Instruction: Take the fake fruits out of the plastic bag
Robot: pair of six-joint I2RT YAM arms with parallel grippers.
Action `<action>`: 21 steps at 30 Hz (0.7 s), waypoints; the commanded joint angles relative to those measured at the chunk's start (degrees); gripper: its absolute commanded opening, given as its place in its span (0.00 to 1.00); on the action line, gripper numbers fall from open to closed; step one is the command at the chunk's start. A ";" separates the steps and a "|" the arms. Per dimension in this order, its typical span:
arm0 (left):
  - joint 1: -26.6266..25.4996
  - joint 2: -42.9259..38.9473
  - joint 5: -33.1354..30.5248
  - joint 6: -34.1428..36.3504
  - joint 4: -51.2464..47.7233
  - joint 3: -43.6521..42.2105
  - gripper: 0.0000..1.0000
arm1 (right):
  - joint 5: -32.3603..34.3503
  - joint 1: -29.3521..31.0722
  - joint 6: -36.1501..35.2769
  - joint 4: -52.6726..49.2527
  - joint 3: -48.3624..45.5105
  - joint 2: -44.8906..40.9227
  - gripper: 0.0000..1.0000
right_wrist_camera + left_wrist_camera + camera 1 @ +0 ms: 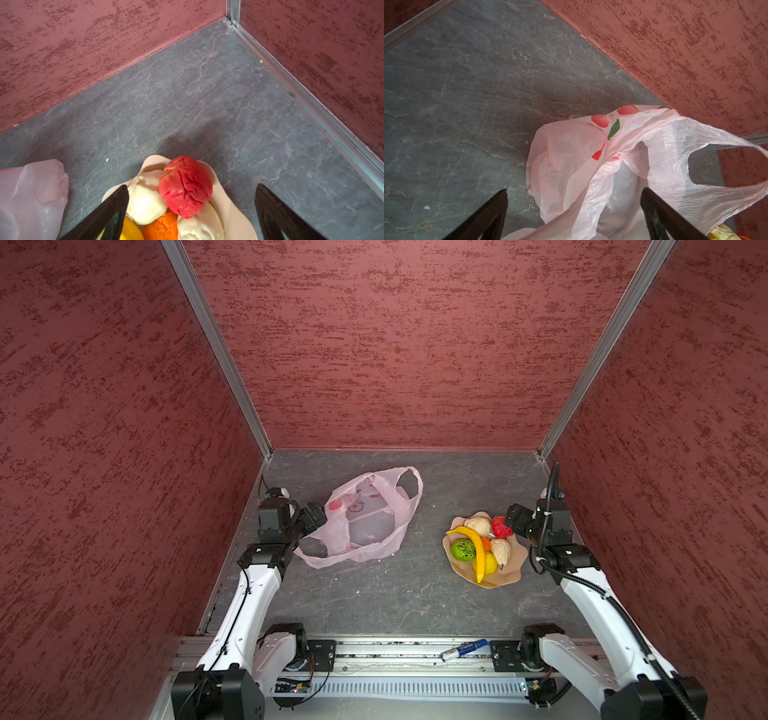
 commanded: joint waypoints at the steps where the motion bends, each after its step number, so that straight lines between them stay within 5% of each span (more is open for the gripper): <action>1: -2.34 -0.88 -4.65 3.42 2.43 -1.01 1.00 | -0.94 -2.75 2.56 0.58 -2.58 -1.68 0.95; 11: -3.72 -3.63 -5.74 2.95 5.67 -4.12 1.00 | -1.11 -8.98 4.47 -4.57 -3.99 0.42 0.48; 21: -3.59 -7.44 -8.57 4.21 2.27 -2.00 1.00 | -5.90 -16.06 3.11 -5.17 -4.54 6.07 0.39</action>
